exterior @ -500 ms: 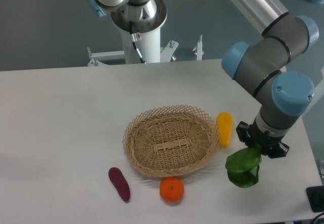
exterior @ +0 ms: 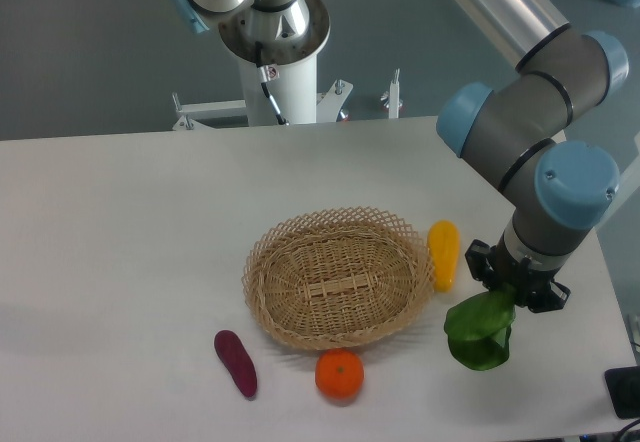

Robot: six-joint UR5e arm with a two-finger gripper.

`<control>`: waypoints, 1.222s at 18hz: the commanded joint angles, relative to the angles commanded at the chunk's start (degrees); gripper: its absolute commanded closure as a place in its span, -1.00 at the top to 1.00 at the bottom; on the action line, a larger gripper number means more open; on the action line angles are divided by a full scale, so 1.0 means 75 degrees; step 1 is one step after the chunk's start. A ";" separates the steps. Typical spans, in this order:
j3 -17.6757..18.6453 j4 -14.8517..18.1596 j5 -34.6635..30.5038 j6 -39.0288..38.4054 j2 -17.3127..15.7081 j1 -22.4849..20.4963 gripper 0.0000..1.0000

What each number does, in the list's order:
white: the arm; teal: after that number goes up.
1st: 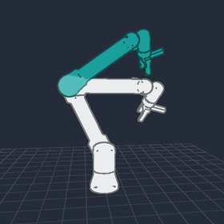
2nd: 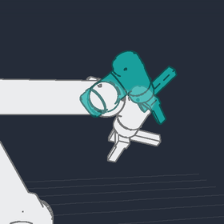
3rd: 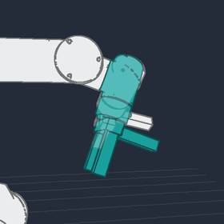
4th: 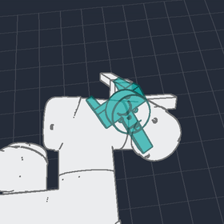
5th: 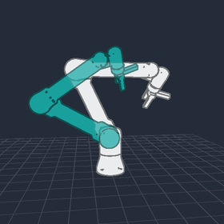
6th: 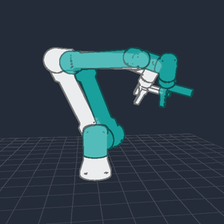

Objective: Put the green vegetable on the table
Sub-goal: 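Hold the green bok choy in the gripper and begin lifting it, then carry the bok choy up and past the yellow pepper, away from the basket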

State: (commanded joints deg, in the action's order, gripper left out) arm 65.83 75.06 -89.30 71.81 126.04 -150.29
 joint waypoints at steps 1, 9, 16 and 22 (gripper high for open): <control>0.0000 0.0011 0.0000 0.0012 0.0000 0.0011 -0.47; 0.1438 -0.1368 0.0269 0.0420 -0.0643 -0.0199 -0.48; 0.3479 -0.2085 0.0597 0.2635 -0.1710 -0.0703 -0.50; 0.4311 -0.2203 0.0609 0.3572 -0.1992 -0.0867 -0.50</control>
State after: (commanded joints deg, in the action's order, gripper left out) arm 98.16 58.54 -84.73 98.60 111.09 -156.79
